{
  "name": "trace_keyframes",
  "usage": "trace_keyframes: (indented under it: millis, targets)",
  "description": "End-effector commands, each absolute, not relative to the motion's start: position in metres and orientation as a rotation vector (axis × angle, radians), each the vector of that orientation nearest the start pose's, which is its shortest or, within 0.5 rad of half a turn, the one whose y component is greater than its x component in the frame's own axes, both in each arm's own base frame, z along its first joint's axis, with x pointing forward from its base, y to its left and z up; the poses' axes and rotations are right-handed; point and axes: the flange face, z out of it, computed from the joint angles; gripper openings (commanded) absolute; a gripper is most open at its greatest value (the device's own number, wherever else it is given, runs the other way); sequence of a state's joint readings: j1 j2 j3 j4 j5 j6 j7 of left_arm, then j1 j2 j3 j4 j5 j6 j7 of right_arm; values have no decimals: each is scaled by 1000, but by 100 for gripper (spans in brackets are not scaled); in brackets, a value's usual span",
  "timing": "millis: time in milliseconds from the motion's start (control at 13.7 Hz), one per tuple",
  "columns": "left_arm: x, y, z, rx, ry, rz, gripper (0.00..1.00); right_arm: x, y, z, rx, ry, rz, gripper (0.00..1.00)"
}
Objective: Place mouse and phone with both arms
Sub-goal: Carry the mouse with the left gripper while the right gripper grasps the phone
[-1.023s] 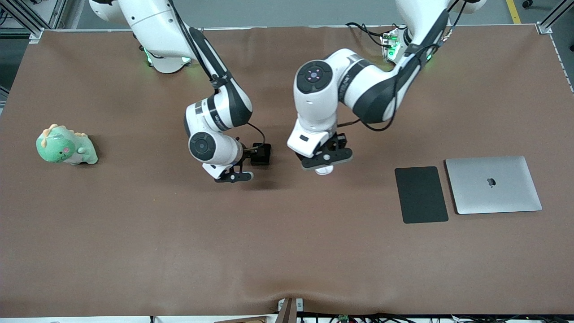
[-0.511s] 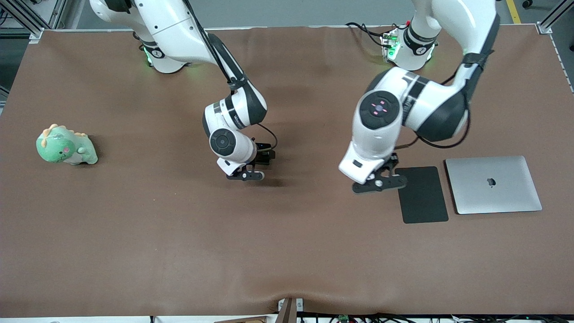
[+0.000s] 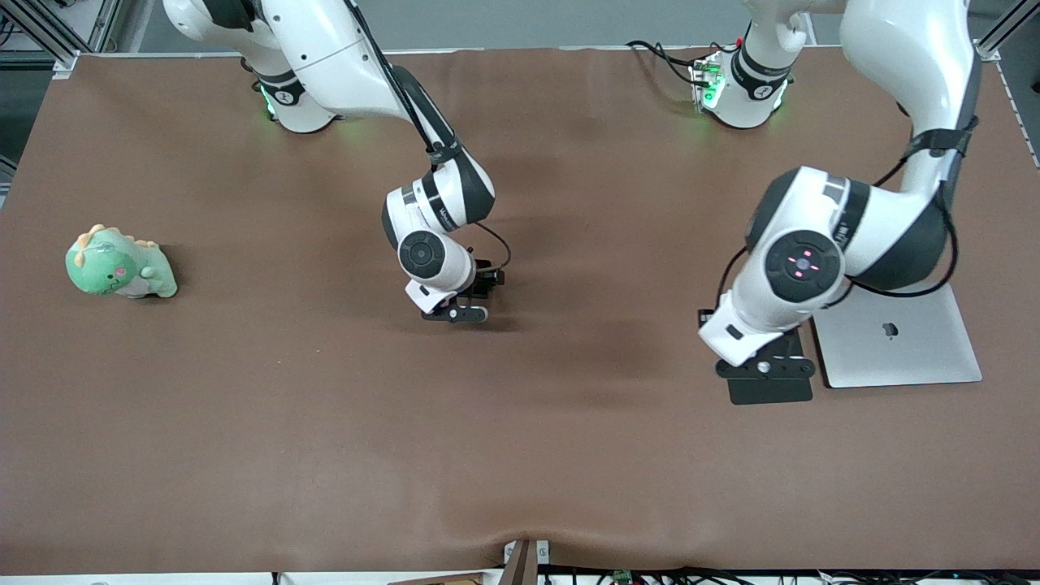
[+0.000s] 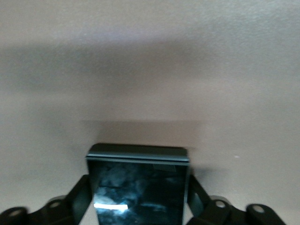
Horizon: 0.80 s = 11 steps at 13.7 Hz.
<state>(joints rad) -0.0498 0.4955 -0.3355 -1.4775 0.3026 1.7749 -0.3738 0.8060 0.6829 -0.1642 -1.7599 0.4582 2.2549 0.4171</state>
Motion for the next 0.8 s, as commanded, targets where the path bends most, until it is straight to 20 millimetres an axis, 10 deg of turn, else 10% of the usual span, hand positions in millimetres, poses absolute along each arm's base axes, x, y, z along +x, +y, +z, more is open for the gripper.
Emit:
trace_keyframes:
  millis: [0, 292, 731]
  targets:
    - [645, -156, 372, -2988, 126, 218, 0, 510, 401, 171, -2995, 149, 374, 0]
    - [639, -122, 309, -3040, 108, 149, 0, 538, 362, 189, -3007, 191, 396, 0]
    - [637, -117, 252, -3047, 135, 159, 0, 581, 217, 225, -3070, 73, 555, 0]
